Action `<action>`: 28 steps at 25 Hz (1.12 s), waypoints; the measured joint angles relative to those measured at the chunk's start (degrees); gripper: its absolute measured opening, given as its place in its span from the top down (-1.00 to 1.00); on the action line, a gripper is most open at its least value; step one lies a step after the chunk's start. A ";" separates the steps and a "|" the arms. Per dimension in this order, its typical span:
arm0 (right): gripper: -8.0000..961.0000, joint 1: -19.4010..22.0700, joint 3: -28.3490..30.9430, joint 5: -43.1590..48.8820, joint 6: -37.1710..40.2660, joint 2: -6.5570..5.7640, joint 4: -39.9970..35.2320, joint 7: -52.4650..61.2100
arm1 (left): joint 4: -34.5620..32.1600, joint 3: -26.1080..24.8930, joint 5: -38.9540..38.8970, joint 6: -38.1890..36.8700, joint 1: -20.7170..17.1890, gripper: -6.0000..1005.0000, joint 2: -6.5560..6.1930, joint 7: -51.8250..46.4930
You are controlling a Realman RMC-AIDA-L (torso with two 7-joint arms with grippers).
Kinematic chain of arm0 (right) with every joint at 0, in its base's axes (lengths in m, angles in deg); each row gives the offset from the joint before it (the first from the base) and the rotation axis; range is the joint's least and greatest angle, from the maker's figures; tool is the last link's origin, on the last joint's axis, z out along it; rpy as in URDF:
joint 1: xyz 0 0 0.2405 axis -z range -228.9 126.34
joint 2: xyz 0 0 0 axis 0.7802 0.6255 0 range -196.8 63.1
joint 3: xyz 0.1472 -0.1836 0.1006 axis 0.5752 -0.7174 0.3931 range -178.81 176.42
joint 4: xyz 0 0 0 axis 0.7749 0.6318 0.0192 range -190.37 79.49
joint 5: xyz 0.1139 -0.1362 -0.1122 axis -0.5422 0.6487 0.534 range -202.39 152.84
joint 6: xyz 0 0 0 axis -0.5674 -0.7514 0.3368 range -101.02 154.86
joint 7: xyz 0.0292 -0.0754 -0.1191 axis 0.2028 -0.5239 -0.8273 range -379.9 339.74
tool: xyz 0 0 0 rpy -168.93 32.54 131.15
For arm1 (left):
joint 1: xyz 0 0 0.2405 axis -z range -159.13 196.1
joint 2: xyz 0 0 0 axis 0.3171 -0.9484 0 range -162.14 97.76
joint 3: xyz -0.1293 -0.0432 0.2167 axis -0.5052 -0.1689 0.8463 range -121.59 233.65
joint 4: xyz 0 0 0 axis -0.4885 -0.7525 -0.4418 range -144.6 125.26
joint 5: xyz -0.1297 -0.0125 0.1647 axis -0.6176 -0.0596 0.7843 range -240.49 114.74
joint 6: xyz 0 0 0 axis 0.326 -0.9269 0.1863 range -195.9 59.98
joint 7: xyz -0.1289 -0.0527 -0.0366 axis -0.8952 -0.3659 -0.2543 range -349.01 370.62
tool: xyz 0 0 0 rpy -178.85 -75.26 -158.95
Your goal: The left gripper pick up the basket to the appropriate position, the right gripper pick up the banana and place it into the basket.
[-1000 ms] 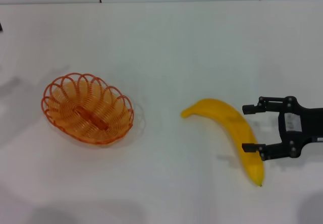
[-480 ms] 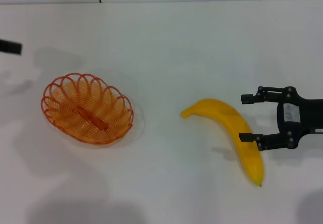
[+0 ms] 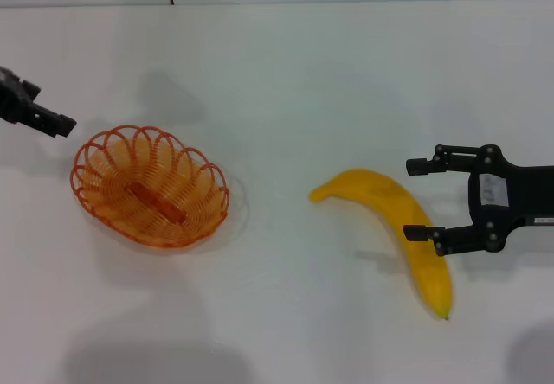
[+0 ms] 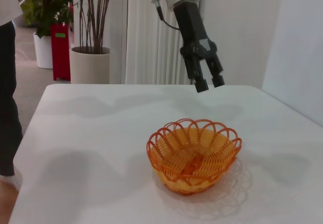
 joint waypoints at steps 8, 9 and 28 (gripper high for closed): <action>-0.73 -0.02 -0.14 -0.01 0.00 0.00 0.03 0.00 | -0.03 2.23 3.58 7.75 0.28 -0.68 4.75 8.15; -0.73 -0.04 -0.15 -0.03 0.00 0.00 0.03 0.00 | 0.89 2.22 3.27 7.73 0.44 -0.68 4.75 8.14; -0.73 -0.04 -0.35 0.43 -0.48 -0.01 0.03 0.58 | 6.14 1.41 4.61 8.23 1.00 -0.66 4.67 -1.77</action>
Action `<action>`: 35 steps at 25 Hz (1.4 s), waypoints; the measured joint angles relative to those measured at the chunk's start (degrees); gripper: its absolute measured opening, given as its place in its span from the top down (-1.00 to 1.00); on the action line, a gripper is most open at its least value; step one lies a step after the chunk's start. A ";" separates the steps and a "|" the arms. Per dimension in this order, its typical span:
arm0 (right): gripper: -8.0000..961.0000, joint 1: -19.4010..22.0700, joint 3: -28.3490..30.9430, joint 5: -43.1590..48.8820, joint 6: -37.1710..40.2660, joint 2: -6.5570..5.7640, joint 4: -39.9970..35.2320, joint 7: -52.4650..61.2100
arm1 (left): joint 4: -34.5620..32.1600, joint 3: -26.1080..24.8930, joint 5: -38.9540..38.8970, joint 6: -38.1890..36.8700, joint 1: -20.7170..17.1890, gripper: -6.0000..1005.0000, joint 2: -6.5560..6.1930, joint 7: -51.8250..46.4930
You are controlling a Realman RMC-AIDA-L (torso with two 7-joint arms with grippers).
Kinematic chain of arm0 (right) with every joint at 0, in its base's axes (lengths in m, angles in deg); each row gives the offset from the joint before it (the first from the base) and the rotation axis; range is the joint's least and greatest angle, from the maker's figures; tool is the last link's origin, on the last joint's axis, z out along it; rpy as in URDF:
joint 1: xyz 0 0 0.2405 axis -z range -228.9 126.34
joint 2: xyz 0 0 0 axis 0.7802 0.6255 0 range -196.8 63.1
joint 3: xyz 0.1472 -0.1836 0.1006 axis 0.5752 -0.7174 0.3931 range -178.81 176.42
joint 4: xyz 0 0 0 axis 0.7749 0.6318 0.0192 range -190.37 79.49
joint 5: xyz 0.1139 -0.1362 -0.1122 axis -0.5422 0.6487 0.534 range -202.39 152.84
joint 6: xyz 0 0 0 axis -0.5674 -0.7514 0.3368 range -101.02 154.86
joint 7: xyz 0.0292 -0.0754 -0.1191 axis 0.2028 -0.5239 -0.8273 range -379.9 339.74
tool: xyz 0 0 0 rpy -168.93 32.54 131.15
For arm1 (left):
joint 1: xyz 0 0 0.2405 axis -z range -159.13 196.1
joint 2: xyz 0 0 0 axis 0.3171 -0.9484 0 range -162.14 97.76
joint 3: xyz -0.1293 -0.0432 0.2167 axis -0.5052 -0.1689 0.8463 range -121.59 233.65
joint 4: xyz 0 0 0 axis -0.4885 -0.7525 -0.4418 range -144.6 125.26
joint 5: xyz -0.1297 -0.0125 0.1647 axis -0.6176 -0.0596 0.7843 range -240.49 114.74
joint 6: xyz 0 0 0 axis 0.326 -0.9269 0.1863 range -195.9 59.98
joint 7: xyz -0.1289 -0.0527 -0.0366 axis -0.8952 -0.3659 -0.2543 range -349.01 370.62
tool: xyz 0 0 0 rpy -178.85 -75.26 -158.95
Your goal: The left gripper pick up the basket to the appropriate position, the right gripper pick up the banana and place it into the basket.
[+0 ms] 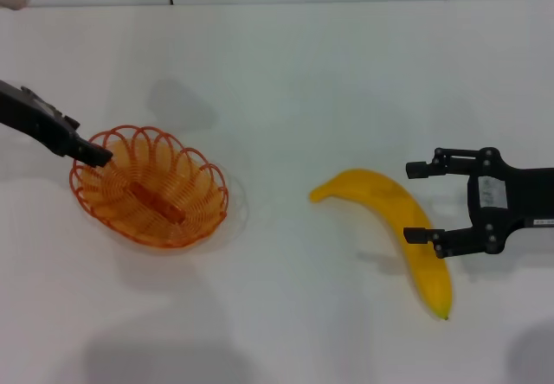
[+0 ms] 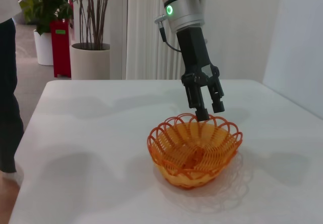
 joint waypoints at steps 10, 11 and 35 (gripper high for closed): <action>-0.73 -0.05 0.00 -0.22 -0.19 0.00 0.00 0.11 | 2.18 0.14 1.60 3.15 0.61 -0.56 0.06 -2.56; -0.73 -0.07 0.00 -0.22 -0.20 0.00 0.00 0.12 | 2.26 0.16 1.61 3.48 0.73 -0.56 0.10 -2.57; -0.73 -0.22 -0.05 -0.23 -0.22 0.00 0.09 0.13 | 6.16 4.50 1.62 7.54 2.16 0.05 0.27 -5.95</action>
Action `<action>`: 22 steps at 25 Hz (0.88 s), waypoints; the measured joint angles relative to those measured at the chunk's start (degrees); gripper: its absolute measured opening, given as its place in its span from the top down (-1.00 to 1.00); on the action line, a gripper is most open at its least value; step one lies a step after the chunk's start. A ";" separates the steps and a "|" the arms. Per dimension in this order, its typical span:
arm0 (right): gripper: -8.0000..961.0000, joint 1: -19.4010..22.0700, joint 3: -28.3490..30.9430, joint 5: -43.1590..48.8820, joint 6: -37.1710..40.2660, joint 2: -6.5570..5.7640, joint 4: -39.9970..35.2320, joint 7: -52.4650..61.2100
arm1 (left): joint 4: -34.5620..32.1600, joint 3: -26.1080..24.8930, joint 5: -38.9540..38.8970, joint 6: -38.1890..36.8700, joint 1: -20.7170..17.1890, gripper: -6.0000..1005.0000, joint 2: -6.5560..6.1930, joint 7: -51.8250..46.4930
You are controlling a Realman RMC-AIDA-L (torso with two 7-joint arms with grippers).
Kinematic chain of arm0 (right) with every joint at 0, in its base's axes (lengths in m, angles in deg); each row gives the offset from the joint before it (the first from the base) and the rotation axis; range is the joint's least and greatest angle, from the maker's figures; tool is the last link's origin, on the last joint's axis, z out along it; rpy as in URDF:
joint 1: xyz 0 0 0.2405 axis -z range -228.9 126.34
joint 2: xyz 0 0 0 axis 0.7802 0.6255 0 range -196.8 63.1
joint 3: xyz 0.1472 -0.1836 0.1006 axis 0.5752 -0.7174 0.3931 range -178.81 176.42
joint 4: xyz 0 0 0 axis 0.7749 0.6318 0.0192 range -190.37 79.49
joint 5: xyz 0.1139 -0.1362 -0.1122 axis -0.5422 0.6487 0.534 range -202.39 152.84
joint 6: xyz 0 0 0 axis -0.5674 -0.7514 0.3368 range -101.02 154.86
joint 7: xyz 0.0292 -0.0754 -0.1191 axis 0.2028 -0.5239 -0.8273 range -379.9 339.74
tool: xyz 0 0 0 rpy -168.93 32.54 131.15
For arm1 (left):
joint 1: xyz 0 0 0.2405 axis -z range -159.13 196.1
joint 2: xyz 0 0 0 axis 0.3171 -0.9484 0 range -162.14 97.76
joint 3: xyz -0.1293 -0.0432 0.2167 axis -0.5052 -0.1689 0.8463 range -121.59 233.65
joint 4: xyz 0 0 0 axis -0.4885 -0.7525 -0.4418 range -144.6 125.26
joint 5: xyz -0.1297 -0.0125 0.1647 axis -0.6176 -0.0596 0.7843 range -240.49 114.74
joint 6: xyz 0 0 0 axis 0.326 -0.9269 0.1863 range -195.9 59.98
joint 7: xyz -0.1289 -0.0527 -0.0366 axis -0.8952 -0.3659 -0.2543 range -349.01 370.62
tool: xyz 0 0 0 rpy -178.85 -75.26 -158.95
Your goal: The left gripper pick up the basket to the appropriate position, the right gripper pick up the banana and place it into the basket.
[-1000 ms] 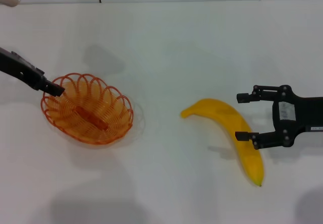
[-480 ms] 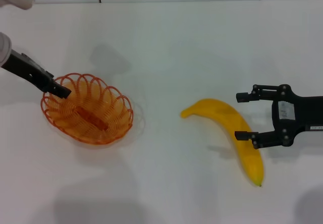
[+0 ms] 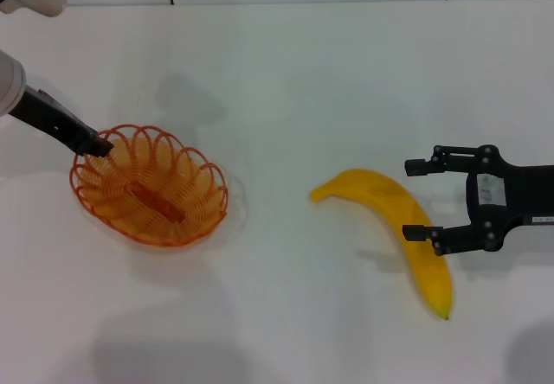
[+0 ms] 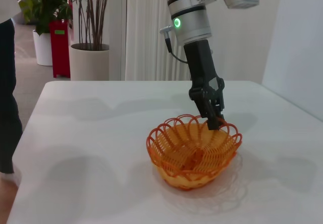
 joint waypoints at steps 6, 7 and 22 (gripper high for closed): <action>-0.74 0.00 0.05 -0.03 0.00 0.00 0.00 0.00 | 0.00 0.00 0.00 0.42 0.01 0.51 0.00 -1.06; -0.74 0.00 0.05 -0.03 0.00 0.00 0.00 0.00 | 0.00 0.00 0.00 0.44 0.01 0.57 0.00 -1.15; -0.73 0.18 0.09 -0.13 0.00 0.00 0.00 0.00 | 0.51 0.00 -0.49 0.06 0.06 0.80 -0.01 -1.92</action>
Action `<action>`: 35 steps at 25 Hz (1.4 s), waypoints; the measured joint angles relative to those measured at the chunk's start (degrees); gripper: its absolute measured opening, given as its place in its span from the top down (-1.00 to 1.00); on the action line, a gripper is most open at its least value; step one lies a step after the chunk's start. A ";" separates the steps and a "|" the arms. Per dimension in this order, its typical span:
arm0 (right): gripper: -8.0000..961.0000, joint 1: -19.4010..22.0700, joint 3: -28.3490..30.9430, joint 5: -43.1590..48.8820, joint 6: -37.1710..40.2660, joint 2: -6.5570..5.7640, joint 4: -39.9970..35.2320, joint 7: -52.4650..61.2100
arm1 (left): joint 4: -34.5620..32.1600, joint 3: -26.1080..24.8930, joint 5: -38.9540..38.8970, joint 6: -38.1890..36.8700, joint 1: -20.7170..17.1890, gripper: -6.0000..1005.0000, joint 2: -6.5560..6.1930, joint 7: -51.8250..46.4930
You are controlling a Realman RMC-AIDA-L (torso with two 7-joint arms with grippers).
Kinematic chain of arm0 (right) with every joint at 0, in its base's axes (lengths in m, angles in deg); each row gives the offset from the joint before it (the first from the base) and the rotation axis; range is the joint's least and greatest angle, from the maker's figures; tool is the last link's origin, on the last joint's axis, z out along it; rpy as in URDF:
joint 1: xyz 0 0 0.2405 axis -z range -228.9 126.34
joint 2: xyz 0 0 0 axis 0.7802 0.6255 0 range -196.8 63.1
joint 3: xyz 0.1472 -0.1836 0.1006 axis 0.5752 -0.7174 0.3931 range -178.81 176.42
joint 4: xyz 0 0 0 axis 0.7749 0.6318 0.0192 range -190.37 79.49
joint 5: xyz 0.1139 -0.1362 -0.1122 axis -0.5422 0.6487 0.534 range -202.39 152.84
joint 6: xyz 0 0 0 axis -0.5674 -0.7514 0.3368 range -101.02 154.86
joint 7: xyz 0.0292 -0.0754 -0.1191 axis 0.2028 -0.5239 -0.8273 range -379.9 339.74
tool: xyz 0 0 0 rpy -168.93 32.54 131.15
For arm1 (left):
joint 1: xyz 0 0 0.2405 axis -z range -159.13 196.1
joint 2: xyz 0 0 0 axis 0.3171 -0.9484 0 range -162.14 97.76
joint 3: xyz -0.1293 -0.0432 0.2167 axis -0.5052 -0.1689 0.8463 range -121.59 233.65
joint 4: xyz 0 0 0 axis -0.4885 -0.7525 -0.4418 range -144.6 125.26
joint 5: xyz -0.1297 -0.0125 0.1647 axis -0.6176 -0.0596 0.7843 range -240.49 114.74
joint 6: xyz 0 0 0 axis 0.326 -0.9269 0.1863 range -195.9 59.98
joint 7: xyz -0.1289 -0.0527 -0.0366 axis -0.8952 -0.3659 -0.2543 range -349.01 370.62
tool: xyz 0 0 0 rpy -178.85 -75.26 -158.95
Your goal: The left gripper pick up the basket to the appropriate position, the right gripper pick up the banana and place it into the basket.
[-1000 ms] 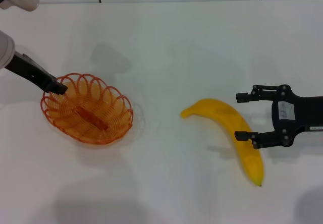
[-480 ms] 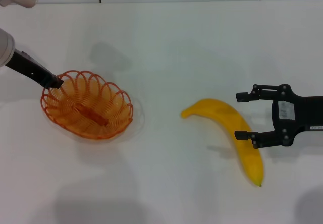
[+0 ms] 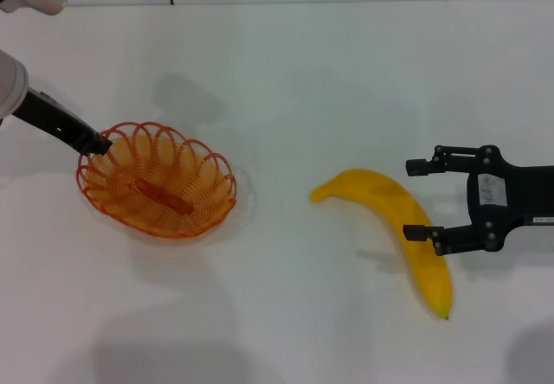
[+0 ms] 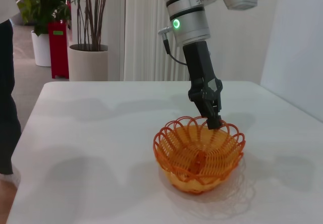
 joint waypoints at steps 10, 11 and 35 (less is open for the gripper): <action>-0.73 -0.15 -0.04 0.09 0.00 0.00 0.00 0.00 | 0.00 0.00 -0.03 -0.03 0.03 0.80 0.00 0.00; -0.73 -0.15 -0.04 0.09 0.00 0.00 0.00 0.00 | 0.00 0.00 -0.04 -0.02 0.02 0.81 0.00 -0.01; -0.73 0.36 0.27 0.03 0.00 0.00 0.00 0.00 | -0.36 0.02 -10.98 -6.63 -1.11 0.89 0.02 0.18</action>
